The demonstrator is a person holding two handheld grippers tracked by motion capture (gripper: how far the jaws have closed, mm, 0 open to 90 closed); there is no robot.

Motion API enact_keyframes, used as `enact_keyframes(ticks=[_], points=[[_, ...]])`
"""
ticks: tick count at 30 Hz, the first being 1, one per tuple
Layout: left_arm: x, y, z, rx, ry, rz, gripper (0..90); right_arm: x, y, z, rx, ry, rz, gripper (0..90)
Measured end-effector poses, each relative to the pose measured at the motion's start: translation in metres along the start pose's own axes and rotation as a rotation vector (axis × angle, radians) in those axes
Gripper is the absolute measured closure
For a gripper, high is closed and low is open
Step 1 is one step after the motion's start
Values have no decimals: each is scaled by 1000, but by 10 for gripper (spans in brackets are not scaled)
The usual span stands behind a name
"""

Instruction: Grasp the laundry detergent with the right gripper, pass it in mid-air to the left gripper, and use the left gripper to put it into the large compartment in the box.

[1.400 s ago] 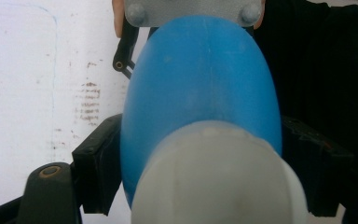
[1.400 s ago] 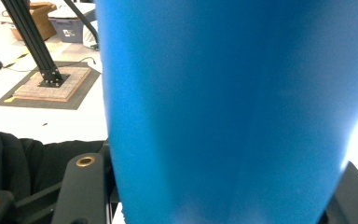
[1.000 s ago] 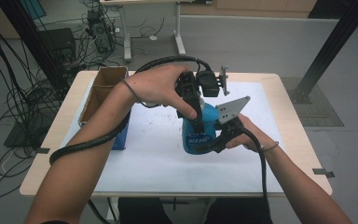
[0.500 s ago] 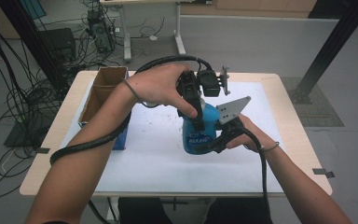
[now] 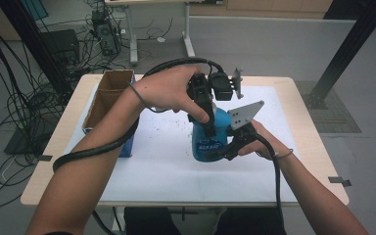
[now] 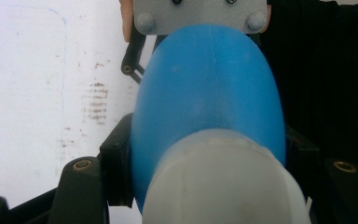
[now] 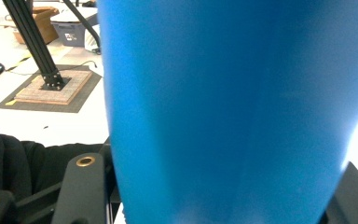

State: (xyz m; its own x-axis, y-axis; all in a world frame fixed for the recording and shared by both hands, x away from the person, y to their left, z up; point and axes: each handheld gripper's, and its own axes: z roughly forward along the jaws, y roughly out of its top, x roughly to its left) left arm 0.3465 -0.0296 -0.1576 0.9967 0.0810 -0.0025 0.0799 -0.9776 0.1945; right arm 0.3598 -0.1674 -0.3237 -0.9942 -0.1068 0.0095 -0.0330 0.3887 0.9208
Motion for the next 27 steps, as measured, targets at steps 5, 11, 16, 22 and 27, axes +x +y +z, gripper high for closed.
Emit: enact_keyframes(ticks=[5,11,16,22,27], points=[[1,0,1,-6,-3,1,375,-1,-1,0,-2,-2,3,404],[2,0,2,-4,-7,1,375,-1,-2,-1,0,0,4,404],[2,0,2,-2,-10,0,374,-1,-2,0,-1,0,5,404],[3,-1,2,-5,-10,-4,375,-1,-2,0,2,3,6,404],[3,-2,2,-12,-15,-9,374,-2,-2,1,2,7,5,404]])
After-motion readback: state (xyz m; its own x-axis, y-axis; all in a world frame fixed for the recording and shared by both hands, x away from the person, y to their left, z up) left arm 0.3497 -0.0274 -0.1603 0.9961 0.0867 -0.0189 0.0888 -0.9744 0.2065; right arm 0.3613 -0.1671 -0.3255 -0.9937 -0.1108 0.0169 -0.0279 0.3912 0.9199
